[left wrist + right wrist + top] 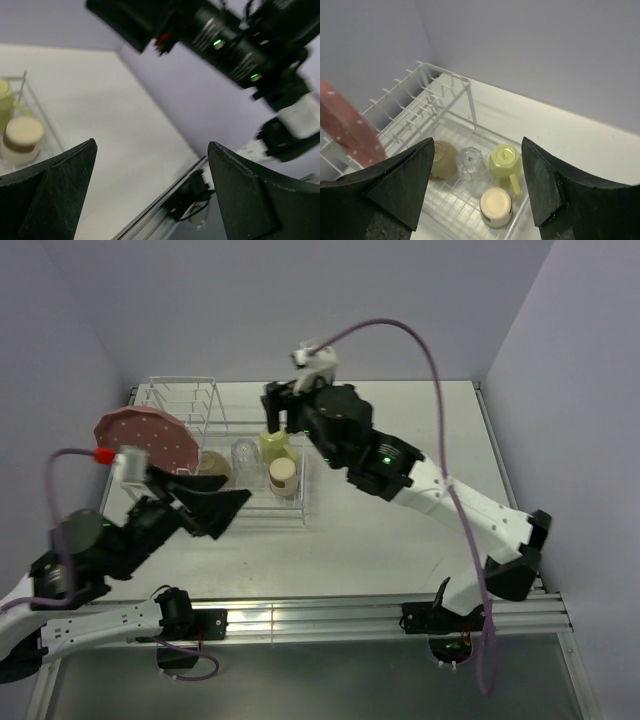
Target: Load the mixed dishes into the dish rack
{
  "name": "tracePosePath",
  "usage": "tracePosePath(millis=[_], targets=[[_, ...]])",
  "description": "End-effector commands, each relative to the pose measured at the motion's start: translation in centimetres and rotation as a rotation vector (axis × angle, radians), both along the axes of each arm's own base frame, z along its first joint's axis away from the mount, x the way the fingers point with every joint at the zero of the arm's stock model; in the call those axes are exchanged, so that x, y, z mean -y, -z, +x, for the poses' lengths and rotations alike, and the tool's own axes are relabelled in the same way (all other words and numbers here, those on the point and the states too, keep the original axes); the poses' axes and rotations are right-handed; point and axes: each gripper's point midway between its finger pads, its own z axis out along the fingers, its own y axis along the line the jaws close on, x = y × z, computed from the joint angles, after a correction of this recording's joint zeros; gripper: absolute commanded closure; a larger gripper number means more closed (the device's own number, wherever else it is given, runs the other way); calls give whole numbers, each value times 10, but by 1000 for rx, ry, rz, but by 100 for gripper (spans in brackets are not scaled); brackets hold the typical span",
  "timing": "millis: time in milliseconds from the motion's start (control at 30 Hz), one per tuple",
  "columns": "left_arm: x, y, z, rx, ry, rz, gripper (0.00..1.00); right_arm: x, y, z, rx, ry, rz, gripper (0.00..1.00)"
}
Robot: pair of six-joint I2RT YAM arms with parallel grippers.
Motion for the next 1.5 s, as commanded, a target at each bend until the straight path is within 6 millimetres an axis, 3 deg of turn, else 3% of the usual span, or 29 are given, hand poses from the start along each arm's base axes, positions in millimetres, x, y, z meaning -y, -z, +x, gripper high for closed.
tracePosePath(millis=[0, 67, 100, 133, 167, 233, 300, 400, 433, 467, 500, 533, 567, 633, 667, 733, 767, 833, 900, 933, 1133, 1233, 1300, 1467], targets=[[25, 53, 21, -108, -69, 119, 1, 41, 106, -14, -392, 40, 101, 23], [45, 82, 27, -138, -62, 165, 1, 54, 145, -23, -467, 73, 87, 23], [51, 93, 28, -166, -63, 171, 1, 67, 183, -32, -524, 98, 38, 22], [60, 115, 32, -199, -70, 216, 1, 74, 202, -38, -561, 113, 9, 23], [64, 124, 33, -226, -72, 218, 1, 85, 237, -46, -621, 150, -29, 23], [73, 153, 34, -263, -71, 270, 1, 96, 265, -58, -680, 174, -55, 23], [78, 166, 34, -294, -66, 266, 1, 107, 298, -75, -730, 183, -81, 23], [81, 197, 31, -334, -52, 282, 1, 109, 319, -98, -743, 145, -68, 23], [81, 201, 30, -340, -49, 278, 1, 101, 314, -104, -727, 99, -34, 22], [81, 204, 29, -350, -48, 267, 1, 104, 324, -111, -729, 84, -37, 18], [81, 210, 27, -358, -41, 260, 1, 103, 311, -115, -701, 46, 12, 14], [80, 213, 26, -364, -37, 256, 1, 94, 300, -120, -675, -17, 66, 1], [80, 215, 25, -372, -32, 243, 1, 98, 304, -124, -664, -33, 71, 0], [78, 221, 20, -381, -11, 222, 1, 101, 279, -125, -607, -65, 175, 0], [78, 221, 19, -384, -2, 205, 1, 105, 282, -127, -595, -72, 180, 0], [76, 223, 12, -386, 32, 158, 1, 112, 263, -127, -541, -85, 255, 0], [76, 223, 9, -386, 47, 133, 1, 117, 270, -129, -535, -82, 250, 0], [73, 219, 0, -364, 106, 47, 1, 121, 249, -128, -473, -105, 343, 0], [67, 222, -9, -354, 147, -27, 1, 128, 251, -133, -446, -129, 390, 0], [66, 222, -13, -352, 173, -52, 1, 127, 238, -134, -406, -160, 444, 0], [48, 221, -25, -332, 224, -207, 1, 140, 237, -147, -316, -242, 562, 0], [45, 223, -31, -337, 253, -251, 1, 144, 246, -153, -301, -273, 598, 0], [47, 232, -32, -358, 258, -238, 1, 149, 243, -155, -281, -284, 638, 0], [58, 243, -39, -371, 319, -238, 1, 158, 260, -154, -284, -264, 708, 0]])
